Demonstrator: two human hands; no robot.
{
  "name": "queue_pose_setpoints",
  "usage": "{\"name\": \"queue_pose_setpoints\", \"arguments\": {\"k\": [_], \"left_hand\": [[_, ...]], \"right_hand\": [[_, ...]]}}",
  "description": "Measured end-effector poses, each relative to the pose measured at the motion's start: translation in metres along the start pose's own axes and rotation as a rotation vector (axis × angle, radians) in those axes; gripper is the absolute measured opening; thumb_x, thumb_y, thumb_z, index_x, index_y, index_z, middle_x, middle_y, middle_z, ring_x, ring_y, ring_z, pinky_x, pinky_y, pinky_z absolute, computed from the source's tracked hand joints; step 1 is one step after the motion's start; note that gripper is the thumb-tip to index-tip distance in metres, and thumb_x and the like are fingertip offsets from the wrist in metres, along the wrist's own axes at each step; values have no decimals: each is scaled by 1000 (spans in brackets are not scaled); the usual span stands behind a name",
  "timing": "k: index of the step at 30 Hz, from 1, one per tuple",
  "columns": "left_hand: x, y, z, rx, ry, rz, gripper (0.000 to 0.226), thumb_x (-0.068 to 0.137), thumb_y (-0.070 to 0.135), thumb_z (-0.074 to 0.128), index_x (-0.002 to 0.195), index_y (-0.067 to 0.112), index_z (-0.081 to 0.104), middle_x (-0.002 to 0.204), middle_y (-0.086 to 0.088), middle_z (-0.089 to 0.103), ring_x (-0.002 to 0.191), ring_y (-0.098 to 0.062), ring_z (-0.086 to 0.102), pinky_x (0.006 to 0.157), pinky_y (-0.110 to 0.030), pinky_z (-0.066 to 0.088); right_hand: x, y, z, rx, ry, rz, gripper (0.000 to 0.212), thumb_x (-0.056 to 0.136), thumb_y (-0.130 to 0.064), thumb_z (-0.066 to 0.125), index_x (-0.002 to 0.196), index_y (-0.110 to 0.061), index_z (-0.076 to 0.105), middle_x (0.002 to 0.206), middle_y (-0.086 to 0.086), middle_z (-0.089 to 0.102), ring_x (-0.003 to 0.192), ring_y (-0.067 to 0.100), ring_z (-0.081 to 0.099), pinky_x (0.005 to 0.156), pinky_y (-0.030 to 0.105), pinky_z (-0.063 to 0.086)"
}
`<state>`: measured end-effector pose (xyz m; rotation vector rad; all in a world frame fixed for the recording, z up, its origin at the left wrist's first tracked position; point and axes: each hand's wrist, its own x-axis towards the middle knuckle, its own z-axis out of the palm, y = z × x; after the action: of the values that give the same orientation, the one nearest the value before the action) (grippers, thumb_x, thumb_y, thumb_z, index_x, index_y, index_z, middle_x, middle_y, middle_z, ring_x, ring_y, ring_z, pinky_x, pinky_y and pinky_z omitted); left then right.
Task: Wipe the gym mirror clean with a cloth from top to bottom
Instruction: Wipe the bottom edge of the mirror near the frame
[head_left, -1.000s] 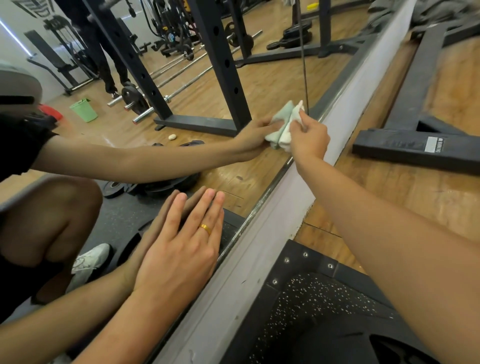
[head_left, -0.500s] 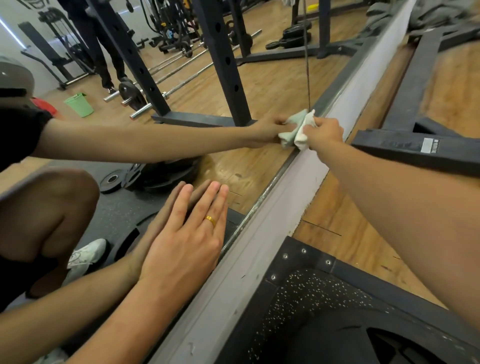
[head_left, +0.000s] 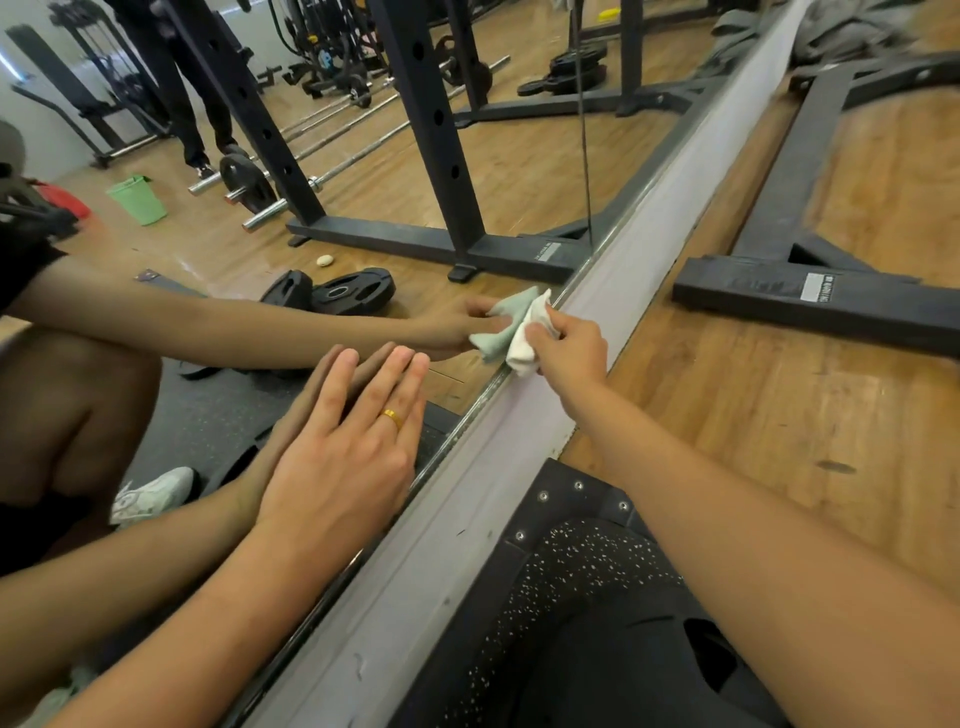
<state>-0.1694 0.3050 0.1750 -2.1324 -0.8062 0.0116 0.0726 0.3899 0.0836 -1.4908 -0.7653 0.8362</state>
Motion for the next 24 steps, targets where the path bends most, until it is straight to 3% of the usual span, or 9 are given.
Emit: {"name": "queue_pose_setpoints", "arguments": {"k": [5, 8, 10, 15, 17, 22, 24], "left_hand": [[-1, 0, -5, -45, -18, -4, 60, 96, 24, 28, 143, -6, 51, 159, -23, 38, 150, -37, 34, 125, -59, 1], [-1, 0, -5, -29, -28, 8, 61, 94, 27, 32, 142, -5, 53, 158, -21, 39, 151, -36, 33, 125, -59, 3], [-1, 0, -6, 0, -45, 21, 60, 95, 28, 32, 144, -2, 51, 160, -20, 36, 153, -34, 29, 126, -59, 2], [-4, -2, -7, 37, -83, 45, 58, 100, 27, 25, 149, 4, 44, 165, -18, 24, 157, -34, 15, 125, -61, 0], [-4, -2, -6, 42, -93, 48, 62, 99, 31, 19, 151, 3, 40, 165, -18, 22, 157, -35, 12, 125, -61, -2], [-4, -1, -4, 46, -87, 40, 59, 101, 32, 26, 152, 2, 29, 165, -17, 22, 157, -34, 14, 125, -61, -3], [-4, -2, -4, 48, -95, 47, 60, 102, 33, 27, 153, 2, 28, 166, -17, 20, 158, -34, 12, 125, -62, -4]], "right_hand": [[-23, -13, 8, 75, -17, -72, 43, 101, -20, 65, 144, -15, 60, 133, 7, 67, 115, 22, 65, 94, 33, 59], [-32, -20, 13, 90, -10, -267, 41, 102, -21, 64, 143, -24, 61, 121, 2, 68, 108, 12, 65, 88, 21, 56], [-35, -23, 21, 95, 34, -291, 40, 103, -23, 63, 143, -26, 61, 113, -1, 65, 104, 8, 63, 85, 16, 54], [-63, -11, 49, 225, 174, -10, 40, 103, -23, 61, 143, -21, 61, 108, -5, 61, 111, 21, 66, 95, 38, 59], [-68, -8, 50, 192, 164, -27, 39, 103, -23, 61, 142, -23, 62, 108, -3, 62, 109, 20, 65, 96, 39, 58], [-65, -27, 41, 177, 70, -249, 40, 103, -21, 63, 142, -27, 62, 108, -2, 65, 99, 7, 62, 81, 13, 53], [-66, -23, 39, 130, 62, -266, 40, 103, -22, 63, 142, -26, 61, 108, -1, 65, 99, 7, 62, 79, 10, 52]]}}
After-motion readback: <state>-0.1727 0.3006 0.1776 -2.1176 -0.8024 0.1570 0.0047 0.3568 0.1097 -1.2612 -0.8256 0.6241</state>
